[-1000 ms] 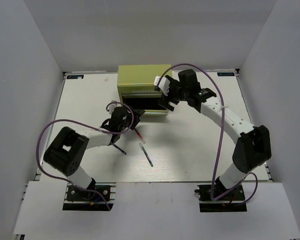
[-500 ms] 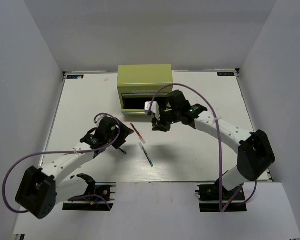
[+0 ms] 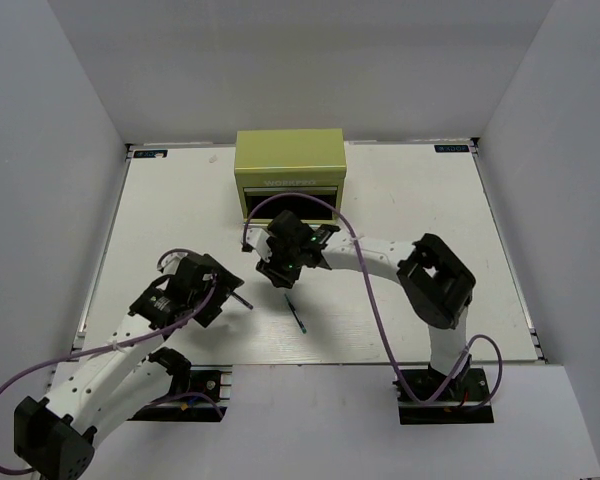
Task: Sort the stationery into containers
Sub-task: Pick up the pen from the center of the board.
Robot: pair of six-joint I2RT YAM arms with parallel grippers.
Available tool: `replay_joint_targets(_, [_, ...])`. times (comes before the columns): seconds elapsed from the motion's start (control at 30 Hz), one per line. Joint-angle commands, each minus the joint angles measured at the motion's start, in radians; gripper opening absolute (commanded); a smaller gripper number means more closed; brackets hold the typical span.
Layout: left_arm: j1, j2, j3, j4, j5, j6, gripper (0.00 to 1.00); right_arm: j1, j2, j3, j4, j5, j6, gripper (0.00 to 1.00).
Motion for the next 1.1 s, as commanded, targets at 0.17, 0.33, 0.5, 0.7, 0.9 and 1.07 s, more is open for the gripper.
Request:
replay_joint_targets(0.17, [0.003,-0.059,-0.005,-0.137,-0.061,-0.064,1.00,0.009,0.103,0.112,0.071,0.224,0.160,0.48])
replay_joint_targets(0.33, [0.003,-0.016,0.004,-0.146,-0.061,-0.075,1.00,0.006,0.153,0.149,0.056,0.253,0.177,0.48])
replay_joint_targets(0.5, [0.003,0.006,-0.005,-0.111,-0.051,-0.093,1.00,0.004,0.181,0.160,0.026,0.236,0.191,0.46])
replay_joint_targets(0.7, [0.012,0.006,-0.032,-0.098,-0.040,-0.124,1.00,0.004,0.196,0.146,0.022,0.202,0.199,0.37])
replay_joint_targets(0.9, [0.012,0.026,-0.033,-0.098,-0.040,-0.145,1.00,0.000,0.209,0.145,-0.004,0.152,0.179,0.22])
replay_joint_targets(1.07, [0.012,0.073,-0.042,-0.056,-0.049,-0.145,1.00,-0.005,0.166,0.154,-0.053,0.041,0.081,0.00])
